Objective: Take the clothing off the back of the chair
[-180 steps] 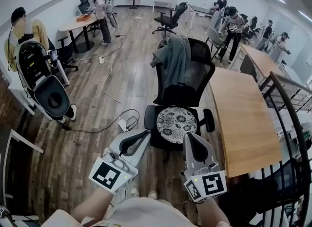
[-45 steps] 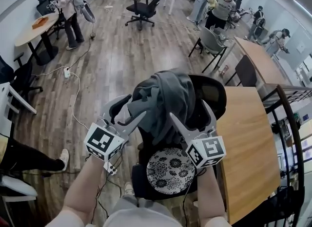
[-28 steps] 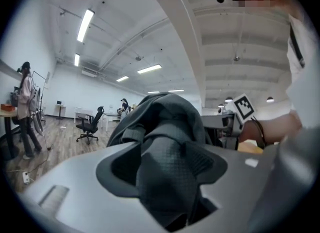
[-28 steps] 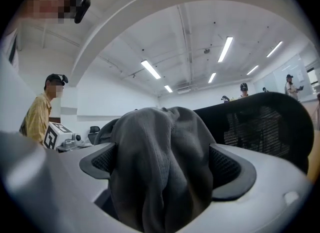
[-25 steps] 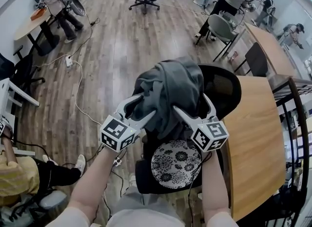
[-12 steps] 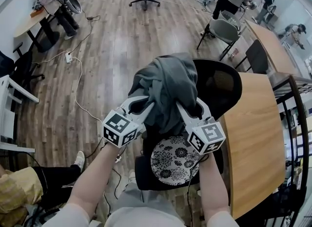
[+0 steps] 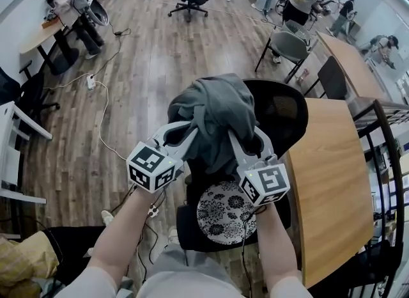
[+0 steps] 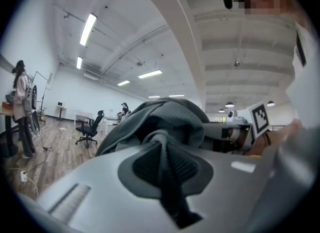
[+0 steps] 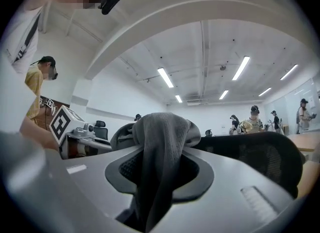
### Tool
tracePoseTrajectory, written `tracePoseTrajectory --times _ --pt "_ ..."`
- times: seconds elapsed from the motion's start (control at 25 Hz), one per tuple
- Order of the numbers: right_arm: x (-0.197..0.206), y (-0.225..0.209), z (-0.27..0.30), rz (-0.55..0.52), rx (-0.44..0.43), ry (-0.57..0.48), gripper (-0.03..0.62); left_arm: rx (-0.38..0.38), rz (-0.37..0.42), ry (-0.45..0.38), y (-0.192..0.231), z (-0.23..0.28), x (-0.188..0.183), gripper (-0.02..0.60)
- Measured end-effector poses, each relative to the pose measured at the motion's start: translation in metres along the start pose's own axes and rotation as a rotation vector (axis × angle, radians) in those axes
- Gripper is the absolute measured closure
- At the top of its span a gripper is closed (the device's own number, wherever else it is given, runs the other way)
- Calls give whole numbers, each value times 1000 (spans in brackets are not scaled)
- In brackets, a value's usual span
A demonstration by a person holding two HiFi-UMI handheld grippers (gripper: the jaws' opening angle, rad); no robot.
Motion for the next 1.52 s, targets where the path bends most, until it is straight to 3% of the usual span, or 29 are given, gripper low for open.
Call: tracePoseTrajectory --times 0.64,1.12,1.52 --pt "-121 42 -54 -28 3 -200 471 38 147 -186 -48 -70 -113 555" --pt "-206 68 -140 -124 85 -305 470 103 225 -308 -120 -114 -188 554" --pt "-224 64 -218 -128 160 -342 470 233 279 -356 -182 -115 -213 554"
Point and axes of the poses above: the fingertips, and each gripper's own axes: z forward along the fingers, y to its left, x out of its underside, the point moved 10 cm from there along -z, backward along the fingers, and after that the axes turned 2 degrees about y, right-handed, at the moved point
